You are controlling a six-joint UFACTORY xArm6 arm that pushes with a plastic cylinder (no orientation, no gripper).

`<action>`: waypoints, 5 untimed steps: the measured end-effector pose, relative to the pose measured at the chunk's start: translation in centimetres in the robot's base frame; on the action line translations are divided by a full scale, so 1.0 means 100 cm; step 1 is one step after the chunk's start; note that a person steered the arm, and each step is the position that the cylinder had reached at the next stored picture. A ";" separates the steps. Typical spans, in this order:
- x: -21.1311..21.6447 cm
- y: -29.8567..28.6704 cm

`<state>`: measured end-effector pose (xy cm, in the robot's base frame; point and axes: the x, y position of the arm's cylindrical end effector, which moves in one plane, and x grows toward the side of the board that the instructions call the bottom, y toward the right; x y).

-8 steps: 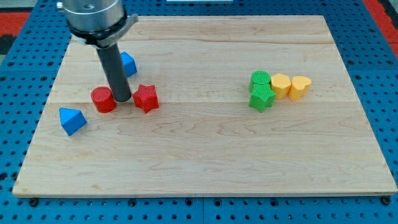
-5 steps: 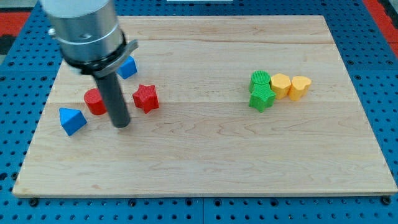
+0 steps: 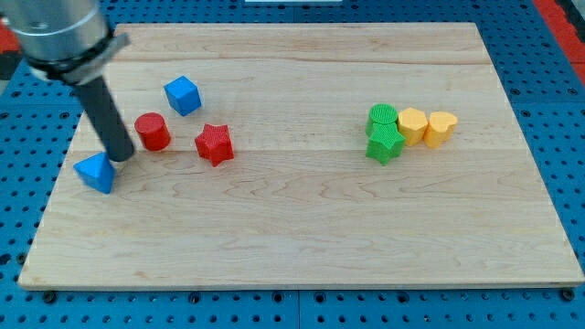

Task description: Place the red blocks diagonal to each other

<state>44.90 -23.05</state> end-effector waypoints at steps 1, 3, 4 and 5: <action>-0.012 0.025; -0.025 0.046; -0.025 0.045; -0.025 0.043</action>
<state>42.37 -18.78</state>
